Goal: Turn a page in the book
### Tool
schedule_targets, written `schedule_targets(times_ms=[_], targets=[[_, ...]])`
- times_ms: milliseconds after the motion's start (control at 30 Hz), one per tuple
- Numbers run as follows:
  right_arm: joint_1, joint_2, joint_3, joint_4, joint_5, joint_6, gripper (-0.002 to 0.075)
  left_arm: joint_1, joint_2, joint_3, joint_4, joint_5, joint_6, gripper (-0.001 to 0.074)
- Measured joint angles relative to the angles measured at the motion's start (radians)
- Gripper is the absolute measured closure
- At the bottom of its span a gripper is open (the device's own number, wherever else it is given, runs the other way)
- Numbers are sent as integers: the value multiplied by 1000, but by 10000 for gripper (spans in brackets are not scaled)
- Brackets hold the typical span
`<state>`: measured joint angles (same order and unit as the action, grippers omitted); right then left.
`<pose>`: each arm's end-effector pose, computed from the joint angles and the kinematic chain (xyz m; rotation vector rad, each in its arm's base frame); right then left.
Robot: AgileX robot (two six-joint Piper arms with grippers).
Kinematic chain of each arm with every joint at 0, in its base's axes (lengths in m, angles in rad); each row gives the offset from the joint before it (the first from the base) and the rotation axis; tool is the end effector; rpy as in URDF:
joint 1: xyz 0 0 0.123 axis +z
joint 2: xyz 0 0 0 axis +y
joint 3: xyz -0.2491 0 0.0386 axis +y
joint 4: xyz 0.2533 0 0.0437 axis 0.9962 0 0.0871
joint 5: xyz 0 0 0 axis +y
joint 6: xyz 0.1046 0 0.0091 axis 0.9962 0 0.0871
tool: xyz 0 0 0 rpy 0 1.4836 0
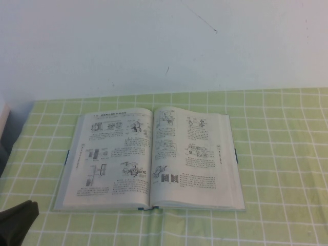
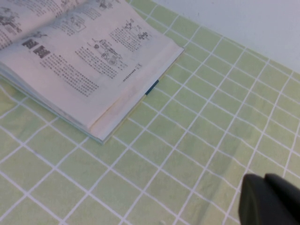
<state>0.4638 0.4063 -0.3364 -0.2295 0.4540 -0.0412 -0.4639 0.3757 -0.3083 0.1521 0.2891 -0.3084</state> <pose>0.1275 0.0520 0.2396 -0.6347 1.8914 0.0391 0.1266 -0.0583 0.2492 0.2482 1.8386 -0.3985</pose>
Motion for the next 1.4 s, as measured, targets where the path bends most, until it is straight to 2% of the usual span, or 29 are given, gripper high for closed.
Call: schedule_targets(times_ms=[167,500,733,1400], targets=[[0,0,0,0,0,0,728,13,-18,27,7,-10,0,738],[0,0,0,4,0,0,728,262,-253,170,-118,-31,156,738],[0,0,5,4,0,2,728,348,-383,308,-235,-15,308,738],[0,0,5,4,34,2,728,358,-388,329,-256,29,316,738]])
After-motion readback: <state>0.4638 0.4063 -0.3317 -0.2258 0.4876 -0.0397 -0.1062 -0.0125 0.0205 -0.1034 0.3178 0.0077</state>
